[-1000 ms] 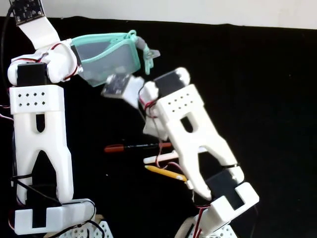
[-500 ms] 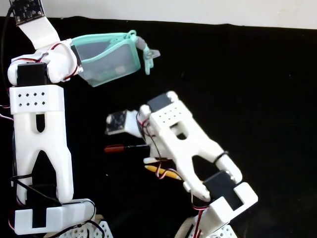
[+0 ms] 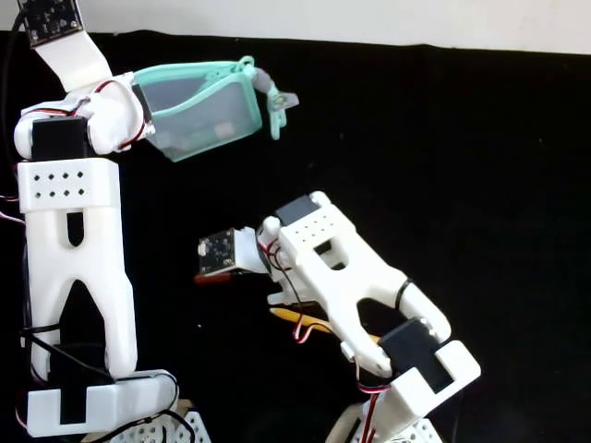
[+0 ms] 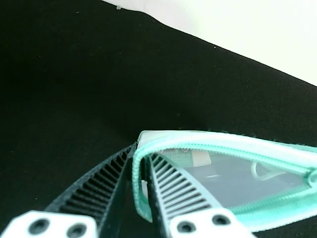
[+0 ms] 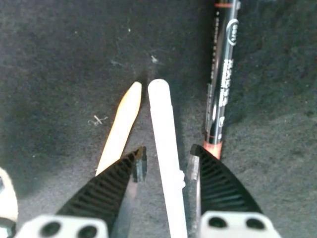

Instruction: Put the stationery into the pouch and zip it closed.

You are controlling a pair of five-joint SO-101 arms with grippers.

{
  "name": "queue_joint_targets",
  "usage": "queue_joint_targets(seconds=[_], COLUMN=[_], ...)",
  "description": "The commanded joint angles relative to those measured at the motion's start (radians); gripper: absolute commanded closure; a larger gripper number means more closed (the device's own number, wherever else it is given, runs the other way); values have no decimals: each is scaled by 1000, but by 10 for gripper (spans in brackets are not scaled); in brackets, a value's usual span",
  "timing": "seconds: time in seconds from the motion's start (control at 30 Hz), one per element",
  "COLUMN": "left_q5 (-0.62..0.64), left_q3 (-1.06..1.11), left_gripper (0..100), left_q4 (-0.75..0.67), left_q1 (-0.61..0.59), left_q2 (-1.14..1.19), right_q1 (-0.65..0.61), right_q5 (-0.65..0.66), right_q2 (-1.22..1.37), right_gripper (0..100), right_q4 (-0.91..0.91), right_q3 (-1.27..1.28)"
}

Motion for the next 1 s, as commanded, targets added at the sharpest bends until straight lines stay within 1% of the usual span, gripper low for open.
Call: queue_joint_targets(seconds=[0.0,0.13,0.33,0.47,0.6,0.67,0.8,0.9,0.97], left_q5=[2,2,2,2,2,2,2,2,2], left_q3=[-5,-5,-5,-5,-5,-5,-5,-5,-5], left_gripper=[993,993,993,993,993,993,993,993,993], left_q4=[-17,-17,-17,-15,-15,-15,-15,-15,-15], left_q1=[-10,-10,-10,-10,-10,-10,-10,-10,-10], left_q2=[-4,-4,-4,-4,-4,-4,-4,-4,-4], right_q1=[-7,-25,-48,-45,-48,-48,-48,-44,-42], right_q5=[17,17,15,11,11,11,5,-54,-66], right_q2=[-42,-36,56,67,68,70,70,77,93], right_gripper=[857,857,857,857,858,890,988,990,990], right_q4=[-24,-25,-27,-84,-88,-88,-114,-150,-165], right_q3=[1,1,-10,-5,-7,-5,-1,1,-1])
